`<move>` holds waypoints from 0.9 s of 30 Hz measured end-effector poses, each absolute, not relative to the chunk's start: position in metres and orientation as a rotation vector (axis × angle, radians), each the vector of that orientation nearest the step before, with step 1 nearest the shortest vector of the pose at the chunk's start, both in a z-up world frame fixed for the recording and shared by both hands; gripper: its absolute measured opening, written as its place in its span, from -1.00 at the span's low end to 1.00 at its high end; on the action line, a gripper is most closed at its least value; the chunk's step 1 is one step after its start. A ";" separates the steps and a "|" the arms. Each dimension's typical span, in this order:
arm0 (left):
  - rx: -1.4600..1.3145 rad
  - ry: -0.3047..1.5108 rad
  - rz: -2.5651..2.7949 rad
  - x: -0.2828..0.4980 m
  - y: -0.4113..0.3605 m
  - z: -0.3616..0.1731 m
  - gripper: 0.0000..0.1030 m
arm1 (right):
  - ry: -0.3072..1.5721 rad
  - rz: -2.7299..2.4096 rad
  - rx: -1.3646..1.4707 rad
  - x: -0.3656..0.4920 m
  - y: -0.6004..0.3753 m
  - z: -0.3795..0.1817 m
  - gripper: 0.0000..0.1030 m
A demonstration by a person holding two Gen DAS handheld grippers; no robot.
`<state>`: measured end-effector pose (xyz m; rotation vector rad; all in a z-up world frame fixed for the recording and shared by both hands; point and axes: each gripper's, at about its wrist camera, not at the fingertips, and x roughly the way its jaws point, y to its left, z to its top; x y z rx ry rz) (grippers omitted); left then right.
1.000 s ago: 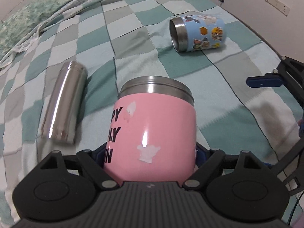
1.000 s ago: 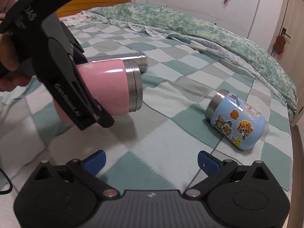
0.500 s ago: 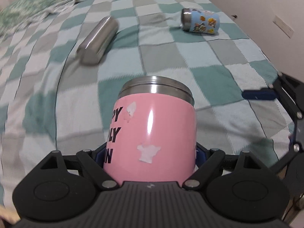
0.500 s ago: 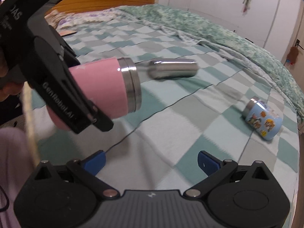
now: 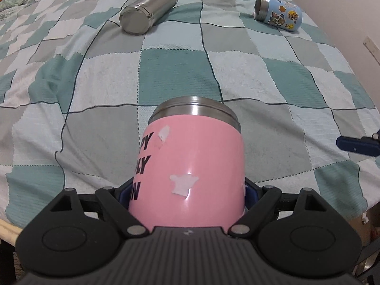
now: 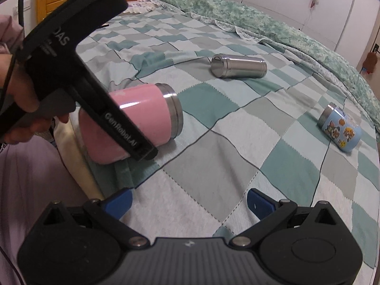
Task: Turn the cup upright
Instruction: 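Lift the pink cup with the right gripper and rotate it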
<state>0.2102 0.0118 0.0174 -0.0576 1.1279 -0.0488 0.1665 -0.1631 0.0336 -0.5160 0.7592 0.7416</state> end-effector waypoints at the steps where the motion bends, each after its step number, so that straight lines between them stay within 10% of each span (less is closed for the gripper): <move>1: -0.056 1.131 -0.057 0.210 0.012 0.018 0.68 | 0.761 0.739 -0.518 0.166 -0.163 0.033 1.00; 5: -0.065 1.113 -0.099 0.206 0.015 0.025 1.00 | 0.759 0.732 -0.519 0.164 -0.161 0.035 1.00; 27: 0.112 0.600 -0.074 0.121 0.127 0.052 1.00 | 0.809 0.522 -0.172 0.152 -0.100 0.076 1.00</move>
